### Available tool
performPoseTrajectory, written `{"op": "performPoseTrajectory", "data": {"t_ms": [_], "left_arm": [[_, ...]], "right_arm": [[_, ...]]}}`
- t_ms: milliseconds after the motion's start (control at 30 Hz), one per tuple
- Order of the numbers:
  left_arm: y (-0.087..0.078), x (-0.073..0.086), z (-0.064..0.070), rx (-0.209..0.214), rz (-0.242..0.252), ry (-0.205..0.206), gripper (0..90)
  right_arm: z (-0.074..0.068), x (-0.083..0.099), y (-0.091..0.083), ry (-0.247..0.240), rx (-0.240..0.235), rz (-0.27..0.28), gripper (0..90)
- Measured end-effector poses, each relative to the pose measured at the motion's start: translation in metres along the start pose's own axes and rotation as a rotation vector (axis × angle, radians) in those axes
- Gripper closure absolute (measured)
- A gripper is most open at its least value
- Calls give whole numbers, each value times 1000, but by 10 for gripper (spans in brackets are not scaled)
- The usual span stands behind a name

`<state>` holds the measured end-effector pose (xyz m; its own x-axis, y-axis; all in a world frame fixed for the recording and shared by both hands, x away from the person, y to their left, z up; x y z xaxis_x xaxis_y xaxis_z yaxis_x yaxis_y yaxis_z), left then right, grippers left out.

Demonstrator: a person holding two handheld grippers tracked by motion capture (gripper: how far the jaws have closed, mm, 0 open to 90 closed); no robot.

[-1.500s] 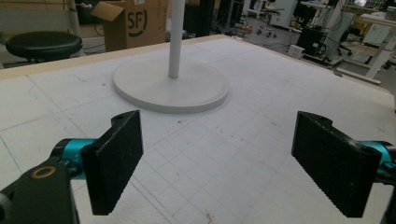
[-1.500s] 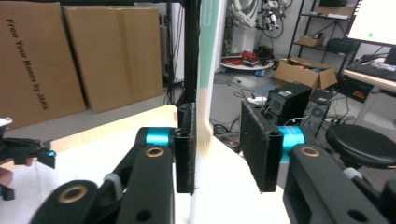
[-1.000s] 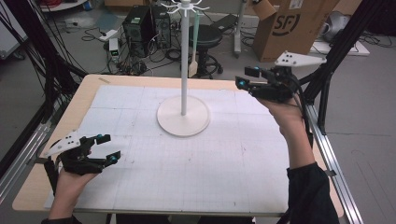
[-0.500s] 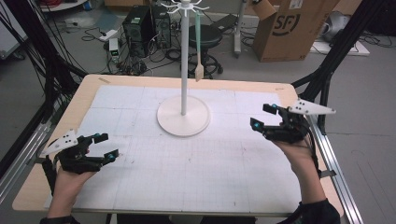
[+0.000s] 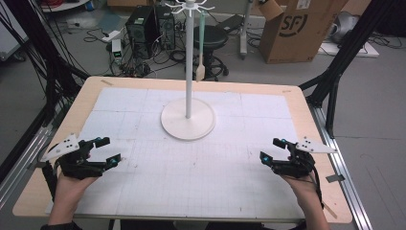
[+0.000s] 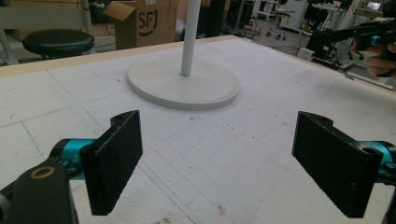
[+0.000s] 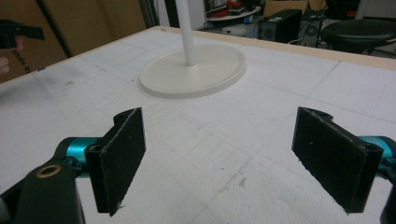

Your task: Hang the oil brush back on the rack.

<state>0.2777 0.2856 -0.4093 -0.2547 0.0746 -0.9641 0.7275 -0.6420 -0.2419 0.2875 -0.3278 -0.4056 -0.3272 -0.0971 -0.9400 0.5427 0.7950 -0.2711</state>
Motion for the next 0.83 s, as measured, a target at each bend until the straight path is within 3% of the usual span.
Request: {"op": "performPoseTrajectory", "data": {"t_ms": [100, 533, 833], "left_arm": [[-1, 2, 0, -6, -2, -7, 168], [-2, 5, 0, -26, -7, -5, 168], [-3, 7, -2, -32, -9, -3, 167]], "right_arm": [[1, 10, -4, 16, 9, 29, 165], [7, 20, -3, 6, 10, -22, 156], [11, 21, 0, 13, 13, -26, 156]]}}
Point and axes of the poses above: each handheld gripper's, and its own axes: y roughly forward along the jaws, x roughly out of its underside, z roughly to its right, the point moved 1 cm from there along y, roughly forward along the jaws, and after that the axes turned 9 degrees about -x, right-handed, at the moved point
